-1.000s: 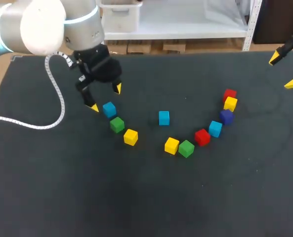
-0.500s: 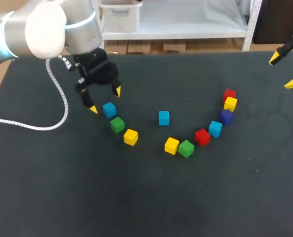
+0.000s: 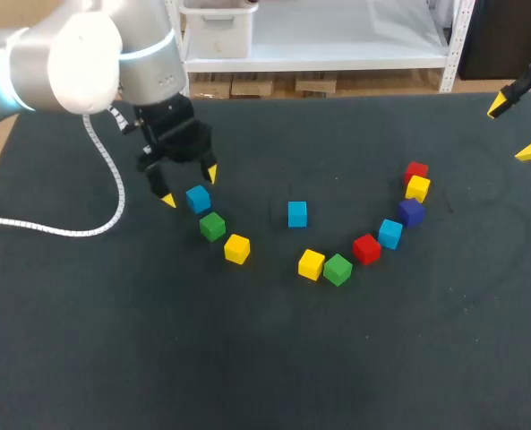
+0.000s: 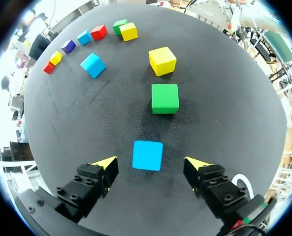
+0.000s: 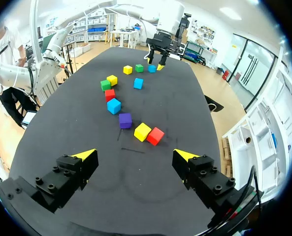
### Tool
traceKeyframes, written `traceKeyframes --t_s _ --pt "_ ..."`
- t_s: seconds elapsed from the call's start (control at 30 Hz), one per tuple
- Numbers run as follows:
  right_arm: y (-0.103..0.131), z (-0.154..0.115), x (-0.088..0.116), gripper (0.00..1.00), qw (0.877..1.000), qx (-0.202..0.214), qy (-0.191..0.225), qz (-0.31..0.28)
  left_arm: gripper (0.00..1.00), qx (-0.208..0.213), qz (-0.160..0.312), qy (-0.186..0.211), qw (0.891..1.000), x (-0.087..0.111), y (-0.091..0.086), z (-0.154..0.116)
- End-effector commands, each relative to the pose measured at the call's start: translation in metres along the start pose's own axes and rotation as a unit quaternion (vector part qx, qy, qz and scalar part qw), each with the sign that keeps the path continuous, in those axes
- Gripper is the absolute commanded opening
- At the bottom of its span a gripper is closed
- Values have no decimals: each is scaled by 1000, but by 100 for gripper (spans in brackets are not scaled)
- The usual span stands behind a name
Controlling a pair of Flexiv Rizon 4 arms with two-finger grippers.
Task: Place the blue cubes, place green cubes on the blue cubes, place the yellow cubes on the green cubes, then place the red cubes on the yellow cubes, and place purple cube on the red cubes.
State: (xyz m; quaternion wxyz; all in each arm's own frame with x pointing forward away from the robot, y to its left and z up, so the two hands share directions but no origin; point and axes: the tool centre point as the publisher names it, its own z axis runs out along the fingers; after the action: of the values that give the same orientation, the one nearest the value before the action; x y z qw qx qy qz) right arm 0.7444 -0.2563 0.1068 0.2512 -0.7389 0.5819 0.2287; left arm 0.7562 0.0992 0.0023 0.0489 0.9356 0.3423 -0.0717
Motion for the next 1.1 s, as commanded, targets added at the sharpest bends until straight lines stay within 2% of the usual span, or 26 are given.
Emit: traceKeyframes --t_s 0.03,0.07,0.13,0.23,0.37,0.5,0.67,0.73,0.77,0.8,0.97,1.1 --pt "1 0 0 100 1000 2 0 0 68 -1 6 -3 1000 2 3 3" --pt "1 0 0 100 1000 2 0 0 61 -1 7 -3 1000 2 4 4" --pt "1 0 0 100 1000 2 0 0 56 -1 11 -3 1000 2 5 5" --pt "1 0 0 100 1000 2 0 0 52 1 15 -3 1000 3 7 6" --pt "1 0 0 100 1000 2 0 0 59 1 17 -3 1000 3 9 7" --pt "1 0 0 100 1000 2 0 0 58 1 20 -4 1000 2 11 8" --pt "1 0 0 100 1000 2 0 0 42 -1 22 -5 1000 3 12 8" --pt "1 0 0 100 1000 2 0 0 22 -2 23 -5 1000 2 12 7" --pt "1 0 0 100 1000 2 0 0 4 -2 23 -5 1000 2 12 7" --pt "1 0 0 100 1000 2 0 0 0 -4 23 -6 1000 1 12 6" --pt "1 0 0 100 1000 2 0 0 0 -16 5 -11 1000 -2 11 0" --pt "1 0 0 100 1000 2 0 0 0 -32 -48 -13 998 -8 14 -10"
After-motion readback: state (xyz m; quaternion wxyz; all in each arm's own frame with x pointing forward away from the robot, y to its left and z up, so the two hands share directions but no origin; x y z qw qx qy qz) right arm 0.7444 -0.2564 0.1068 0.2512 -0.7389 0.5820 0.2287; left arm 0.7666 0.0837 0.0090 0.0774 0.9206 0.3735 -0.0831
